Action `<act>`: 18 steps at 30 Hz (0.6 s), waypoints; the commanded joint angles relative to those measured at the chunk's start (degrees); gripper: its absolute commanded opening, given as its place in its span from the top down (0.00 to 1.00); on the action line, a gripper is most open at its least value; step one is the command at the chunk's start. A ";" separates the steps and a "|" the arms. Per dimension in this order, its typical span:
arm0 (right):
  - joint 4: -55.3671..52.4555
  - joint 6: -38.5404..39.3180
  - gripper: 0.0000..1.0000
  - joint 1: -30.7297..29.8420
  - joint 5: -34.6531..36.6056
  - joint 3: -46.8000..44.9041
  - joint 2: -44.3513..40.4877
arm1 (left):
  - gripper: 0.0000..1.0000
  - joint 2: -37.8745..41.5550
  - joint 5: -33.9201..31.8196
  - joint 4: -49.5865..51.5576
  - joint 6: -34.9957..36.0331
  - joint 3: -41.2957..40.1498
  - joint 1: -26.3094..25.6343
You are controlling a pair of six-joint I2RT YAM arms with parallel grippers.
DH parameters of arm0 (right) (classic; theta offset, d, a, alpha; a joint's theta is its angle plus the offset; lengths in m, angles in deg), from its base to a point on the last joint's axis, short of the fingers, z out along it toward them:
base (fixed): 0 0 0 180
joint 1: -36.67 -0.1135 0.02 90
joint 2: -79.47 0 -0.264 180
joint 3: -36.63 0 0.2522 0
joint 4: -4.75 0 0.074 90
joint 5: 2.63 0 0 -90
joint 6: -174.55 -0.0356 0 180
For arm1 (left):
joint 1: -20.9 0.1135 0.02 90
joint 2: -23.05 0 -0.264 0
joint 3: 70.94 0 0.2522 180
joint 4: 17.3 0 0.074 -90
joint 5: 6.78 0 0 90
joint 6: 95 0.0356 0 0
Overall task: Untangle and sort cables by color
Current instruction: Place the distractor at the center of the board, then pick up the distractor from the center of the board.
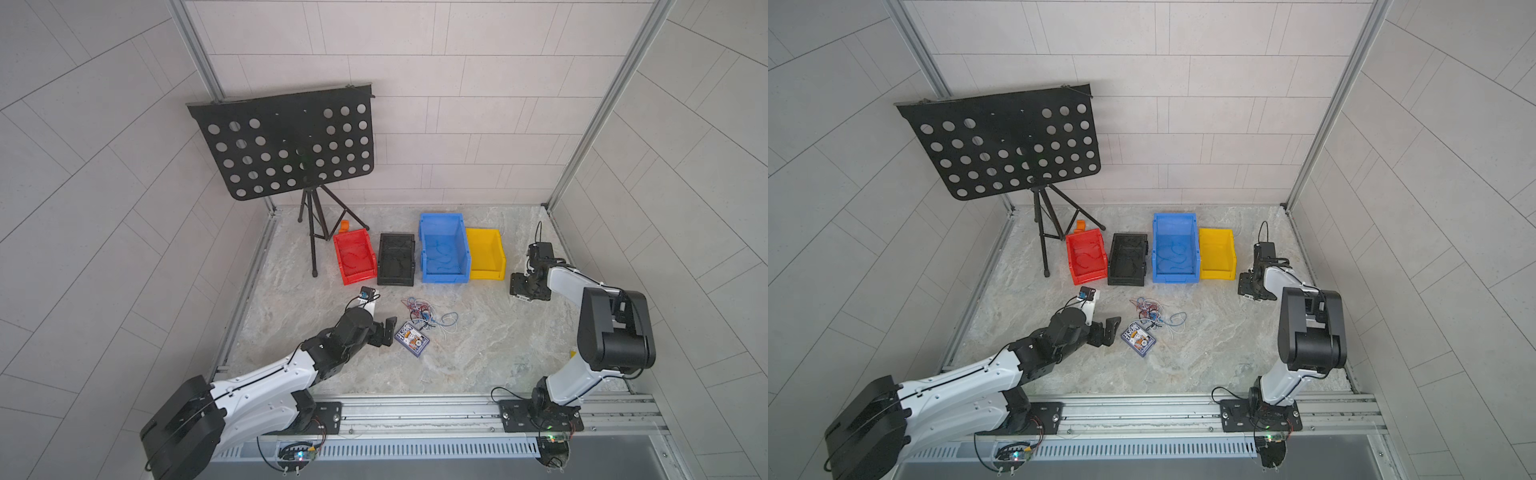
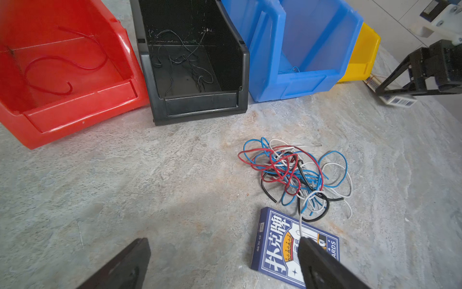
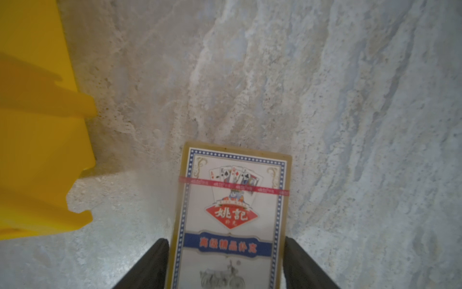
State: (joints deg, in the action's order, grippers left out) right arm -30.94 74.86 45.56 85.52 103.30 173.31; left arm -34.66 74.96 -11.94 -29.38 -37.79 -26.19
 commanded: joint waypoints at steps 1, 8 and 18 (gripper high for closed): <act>-2.02 0.22 0.18 -0.52 1.88 -1.23 -4.27 | 0.00 -0.43 -1.07 -0.34 0.65 0.86 -0.39; -2.22 -1.58 0.19 -9.66 -4.37 -6.00 -21.04 | 0.00 2.90 -4.31 1.57 -0.79 0.38 -0.37; 4.78 -12.71 0.25 -46.49 -8.39 -30.71 -57.32 | 0.05 2.86 -3.90 -2.54 -2.33 -1.21 -0.28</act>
State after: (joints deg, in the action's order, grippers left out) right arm -27.31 67.36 5.16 77.06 77.72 120.25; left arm -32.78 71.47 -14.02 -31.13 -38.97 -26.28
